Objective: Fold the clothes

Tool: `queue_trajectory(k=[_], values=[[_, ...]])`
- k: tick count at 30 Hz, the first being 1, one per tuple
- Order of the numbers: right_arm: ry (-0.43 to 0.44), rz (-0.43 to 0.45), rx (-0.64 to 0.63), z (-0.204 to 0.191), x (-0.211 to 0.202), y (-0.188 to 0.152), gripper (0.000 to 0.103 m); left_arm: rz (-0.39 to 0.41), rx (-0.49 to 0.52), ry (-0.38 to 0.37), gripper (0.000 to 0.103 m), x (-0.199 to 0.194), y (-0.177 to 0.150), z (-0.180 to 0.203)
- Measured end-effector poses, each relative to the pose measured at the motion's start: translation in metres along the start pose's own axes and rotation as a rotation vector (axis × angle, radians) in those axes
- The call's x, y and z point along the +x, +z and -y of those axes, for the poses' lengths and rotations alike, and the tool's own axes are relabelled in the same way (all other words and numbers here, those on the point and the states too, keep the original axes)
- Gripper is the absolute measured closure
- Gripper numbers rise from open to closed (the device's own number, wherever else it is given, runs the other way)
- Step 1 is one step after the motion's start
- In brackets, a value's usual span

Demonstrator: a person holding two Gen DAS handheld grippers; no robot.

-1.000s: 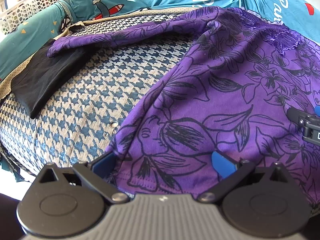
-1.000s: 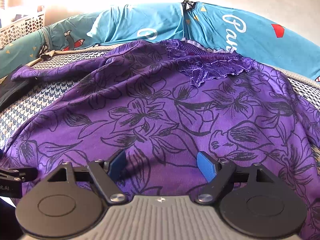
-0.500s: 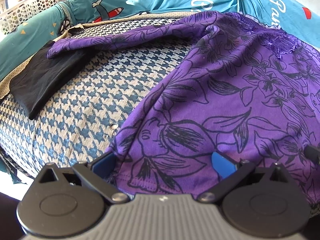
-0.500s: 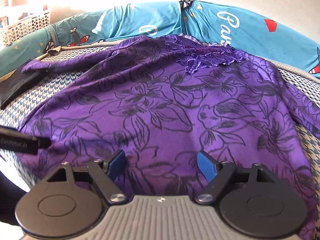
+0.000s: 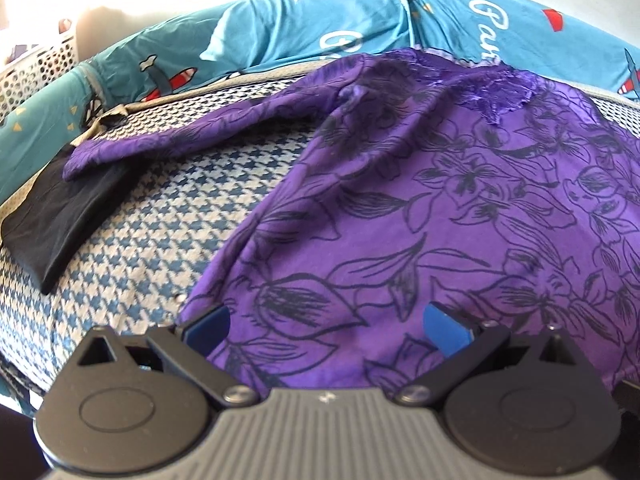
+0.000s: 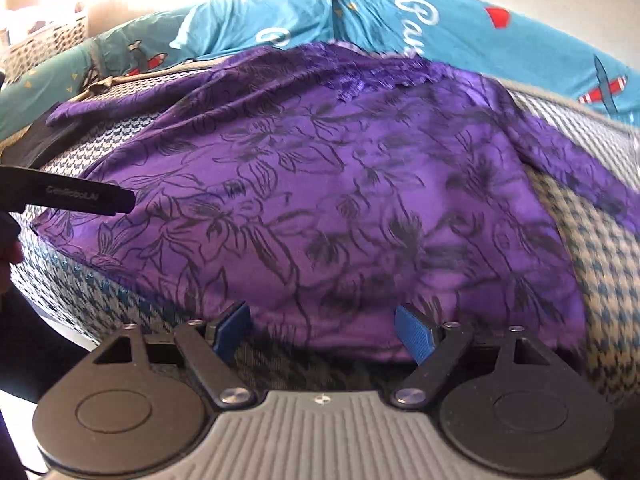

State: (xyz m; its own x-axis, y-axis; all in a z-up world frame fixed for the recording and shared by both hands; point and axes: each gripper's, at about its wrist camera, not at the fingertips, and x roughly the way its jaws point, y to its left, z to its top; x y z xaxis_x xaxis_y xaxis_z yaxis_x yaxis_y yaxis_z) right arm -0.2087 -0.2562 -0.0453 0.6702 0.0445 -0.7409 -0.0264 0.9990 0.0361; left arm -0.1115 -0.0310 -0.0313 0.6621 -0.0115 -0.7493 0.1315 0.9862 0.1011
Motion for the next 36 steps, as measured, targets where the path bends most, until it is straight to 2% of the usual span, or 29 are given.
queue_trajectory(k=[2, 5, 8, 11, 14, 18, 19, 21, 25, 28, 29, 30, 36], values=[[0.006, 0.043, 0.08, 0.011, -0.014, -0.003, 0.025, 0.002, 0.006, -0.012, 0.0, 0.0, 0.0, 0.005], [-0.048, 0.151, 0.162, 0.028, -0.034, -0.003, 0.025, 0.004, 0.014, -0.03, 0.0, 0.001, 0.001, 0.012], [-0.195, 0.207, 0.248, 0.049, -0.045, -0.004, 0.025, 0.006, 0.023, -0.047, 0.0, 0.002, 0.002, 0.019], [-0.309, 0.18, 0.401, 0.077, -0.046, -0.006, 0.025, 0.007, 0.029, -0.06, 0.0, 0.002, 0.003, 0.023], [-0.322, 0.137, 0.545, 0.103, -0.044, -0.012, 0.025, 0.007, 0.031, -0.077, 0.0, 0.002, 0.003, 0.027], [-0.297, 0.114, 0.655, 0.126, -0.039, -0.023, 0.027, 0.007, 0.037, -0.089, 0.0, 0.003, 0.004, 0.032], [-0.272, 0.111, 0.691, 0.13, -0.037, -0.026, 0.03, 0.007, 0.04, -0.091, 0.0, 0.003, 0.004, 0.034], [-0.229, 0.095, 0.736, 0.134, -0.033, -0.03, 0.049, 0.006, 0.046, -0.088, 0.0, 0.004, 0.004, 0.036], [-0.235, 0.086, 0.707, 0.129, -0.026, -0.03, 0.059, 0.0, 0.051, -0.075, 0.0, 0.006, 0.002, 0.037], [-0.226, 0.102, 0.695, 0.127, -0.028, -0.031, 0.077, -0.012, 0.045, -0.065, 0.0, 0.009, 0.001, 0.035], [-0.225, 0.108, 0.684, 0.126, -0.028, -0.03, 0.088, -0.014, 0.043, -0.064, 0.0, 0.009, 0.001, 0.034], [-0.224, 0.113, 0.673, 0.125, -0.03, -0.03, 0.091, -0.015, 0.042, -0.064, 0.0, 0.009, 0.001, 0.034], [-0.311, 0.211, 0.522, 0.106, -0.055, -0.02, 0.093, -0.018, 0.035, -0.058, 0.0, 0.01, 0.0, 0.031]])
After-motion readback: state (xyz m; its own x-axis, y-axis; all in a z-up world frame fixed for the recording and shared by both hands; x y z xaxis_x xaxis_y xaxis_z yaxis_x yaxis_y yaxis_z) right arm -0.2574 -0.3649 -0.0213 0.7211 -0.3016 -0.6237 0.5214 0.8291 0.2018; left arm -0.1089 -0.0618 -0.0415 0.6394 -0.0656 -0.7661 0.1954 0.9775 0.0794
